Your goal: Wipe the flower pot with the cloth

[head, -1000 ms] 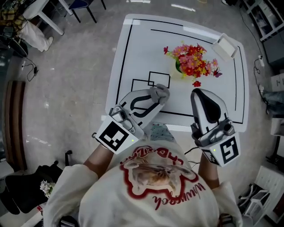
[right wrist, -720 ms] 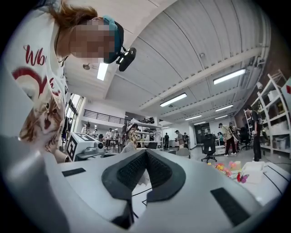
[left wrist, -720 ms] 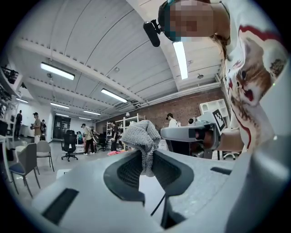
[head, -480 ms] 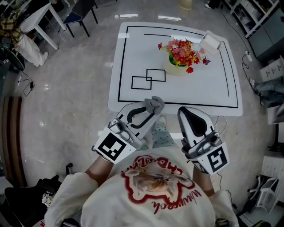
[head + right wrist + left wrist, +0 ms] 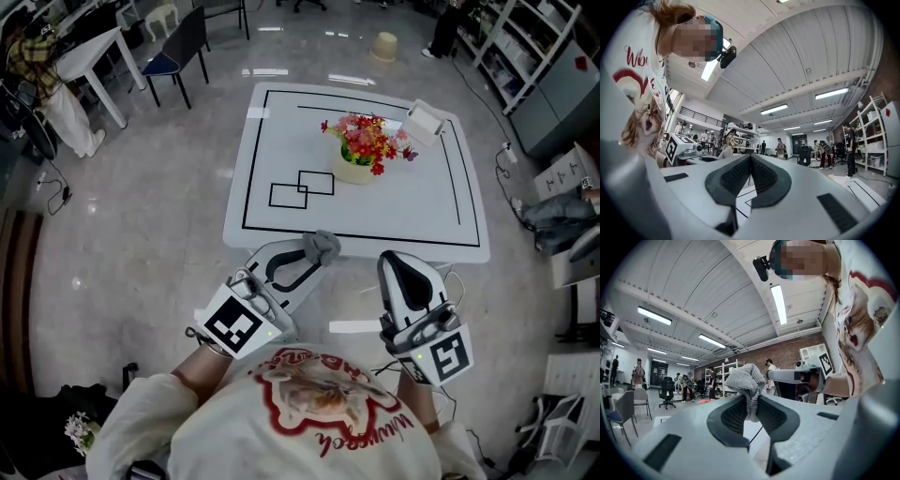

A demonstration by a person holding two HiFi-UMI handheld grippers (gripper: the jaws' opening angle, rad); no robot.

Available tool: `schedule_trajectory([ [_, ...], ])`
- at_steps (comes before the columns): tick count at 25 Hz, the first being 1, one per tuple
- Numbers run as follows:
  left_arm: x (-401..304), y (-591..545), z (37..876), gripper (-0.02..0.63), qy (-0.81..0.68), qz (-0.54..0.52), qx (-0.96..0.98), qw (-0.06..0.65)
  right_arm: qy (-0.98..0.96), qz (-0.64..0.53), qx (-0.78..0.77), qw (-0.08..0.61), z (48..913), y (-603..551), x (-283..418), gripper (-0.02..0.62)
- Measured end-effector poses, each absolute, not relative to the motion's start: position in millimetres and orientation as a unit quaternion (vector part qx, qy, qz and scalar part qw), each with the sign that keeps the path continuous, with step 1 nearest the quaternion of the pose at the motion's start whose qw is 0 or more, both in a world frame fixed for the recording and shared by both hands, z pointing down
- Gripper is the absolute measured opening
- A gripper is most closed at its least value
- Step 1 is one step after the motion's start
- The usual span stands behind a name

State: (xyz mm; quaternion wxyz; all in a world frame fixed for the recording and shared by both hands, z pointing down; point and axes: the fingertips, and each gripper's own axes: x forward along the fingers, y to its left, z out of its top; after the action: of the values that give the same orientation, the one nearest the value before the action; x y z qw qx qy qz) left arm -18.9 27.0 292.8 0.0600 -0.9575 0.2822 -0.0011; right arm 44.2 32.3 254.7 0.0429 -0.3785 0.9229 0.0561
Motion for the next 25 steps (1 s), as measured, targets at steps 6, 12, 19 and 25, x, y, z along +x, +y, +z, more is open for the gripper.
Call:
schedule_trajectory([
  [6, 20, 79, 286, 0.043, 0.284, 0.014, -0.957, 0.051, 0.924, 0.077, -0.373, 0.022, 256, 93, 68, 0.0],
  [12, 71, 154, 282, 0.043, 0.284, 0.051, -0.957, 0.035, 0.924, 0.069, -0.376, 0.018, 267, 173, 114, -0.001],
  [19, 103, 267, 284, 0.043, 0.31, 0.053, -0.949, 0.031, 0.932, 0.064, -0.356, 0.023, 274, 281, 143, 0.0],
  [25, 126, 346, 281, 0.043, 0.338, 0.05, -0.94, 0.023, 0.941, 0.051, -0.333, 0.021, 273, 359, 162, 0.0],
])
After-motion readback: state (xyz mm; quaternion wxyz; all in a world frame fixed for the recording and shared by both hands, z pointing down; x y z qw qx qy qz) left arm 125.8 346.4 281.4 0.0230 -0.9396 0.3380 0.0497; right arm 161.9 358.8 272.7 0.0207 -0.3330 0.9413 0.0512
